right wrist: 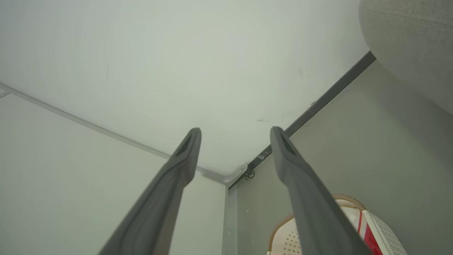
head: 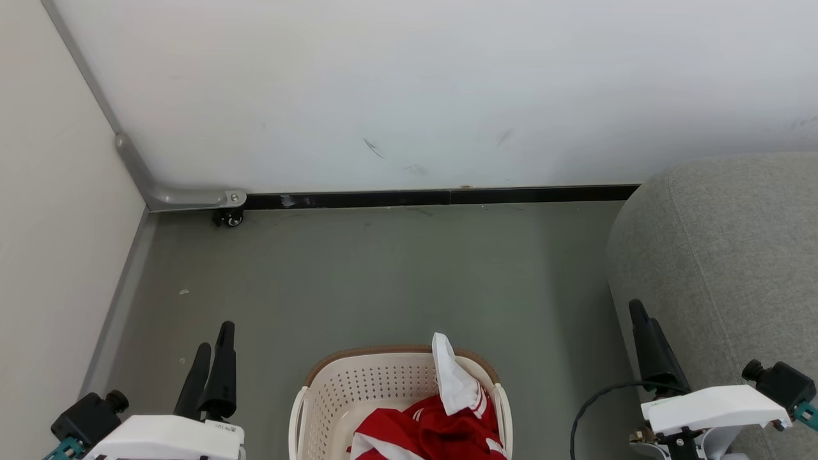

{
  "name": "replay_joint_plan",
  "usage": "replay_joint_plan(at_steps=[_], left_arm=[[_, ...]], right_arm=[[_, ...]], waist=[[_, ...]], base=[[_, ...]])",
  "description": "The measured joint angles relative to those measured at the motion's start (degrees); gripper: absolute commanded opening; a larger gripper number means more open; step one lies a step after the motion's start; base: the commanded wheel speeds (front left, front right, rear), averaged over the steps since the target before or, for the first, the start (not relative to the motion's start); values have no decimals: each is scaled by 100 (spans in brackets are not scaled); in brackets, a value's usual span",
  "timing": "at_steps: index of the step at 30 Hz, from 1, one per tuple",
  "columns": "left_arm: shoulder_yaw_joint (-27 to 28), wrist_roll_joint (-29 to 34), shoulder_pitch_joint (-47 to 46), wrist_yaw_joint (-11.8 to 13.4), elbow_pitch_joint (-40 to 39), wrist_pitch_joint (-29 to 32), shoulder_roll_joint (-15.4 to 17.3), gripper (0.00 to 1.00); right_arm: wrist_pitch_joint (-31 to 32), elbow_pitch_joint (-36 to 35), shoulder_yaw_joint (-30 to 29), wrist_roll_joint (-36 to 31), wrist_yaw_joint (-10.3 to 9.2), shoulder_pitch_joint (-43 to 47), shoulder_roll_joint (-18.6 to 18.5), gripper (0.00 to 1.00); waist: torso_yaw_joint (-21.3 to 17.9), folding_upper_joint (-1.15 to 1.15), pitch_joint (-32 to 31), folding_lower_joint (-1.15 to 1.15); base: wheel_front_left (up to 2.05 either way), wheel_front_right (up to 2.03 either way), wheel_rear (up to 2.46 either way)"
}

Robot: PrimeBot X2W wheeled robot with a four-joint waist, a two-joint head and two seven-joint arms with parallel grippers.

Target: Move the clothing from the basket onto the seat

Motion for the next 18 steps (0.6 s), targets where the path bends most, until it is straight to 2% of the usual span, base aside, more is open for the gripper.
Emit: replay_joint_plan(at_steps=[18], left_arm=[[-274, 1697, 17, 364, -143, -290, 58, 100]], right_arm=[[-283, 178, 125, -1546, 0, -3, 16, 100]], waist=[[23, 0, 71, -63]], base=[[0, 0, 0]])
